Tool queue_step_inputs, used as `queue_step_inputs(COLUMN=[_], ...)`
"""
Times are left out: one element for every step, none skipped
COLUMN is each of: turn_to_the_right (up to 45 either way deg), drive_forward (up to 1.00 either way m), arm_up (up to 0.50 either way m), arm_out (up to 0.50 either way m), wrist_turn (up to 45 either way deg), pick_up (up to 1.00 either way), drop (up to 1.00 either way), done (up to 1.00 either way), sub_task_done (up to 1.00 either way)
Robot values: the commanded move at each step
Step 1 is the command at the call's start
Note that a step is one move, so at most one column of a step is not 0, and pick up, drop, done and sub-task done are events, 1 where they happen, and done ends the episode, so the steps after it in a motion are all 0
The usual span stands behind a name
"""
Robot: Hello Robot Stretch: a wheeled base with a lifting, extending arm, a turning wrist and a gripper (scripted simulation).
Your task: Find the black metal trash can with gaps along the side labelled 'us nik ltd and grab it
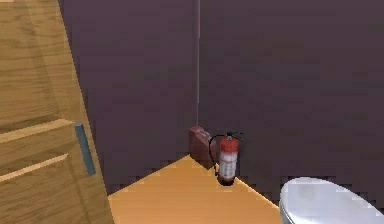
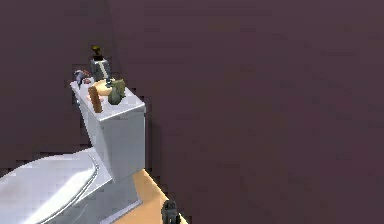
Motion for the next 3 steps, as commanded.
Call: queue_step_inputs(turn_to_the_right=[0.0,0.0,0.0], drive_forward=[0.0,0.0,0.0], arm_up=[0.1,0.0,0.0], arm_out=[0.0,0.46,0.0], wrist_turn=[0.0,0.0,45.0], pick_up=[0.0,0.0,0.0], drop=[0.0,0.0,0.0], done=[0.0,0.0,0.0], sub_task_done=[0.0,0.0,0.0])
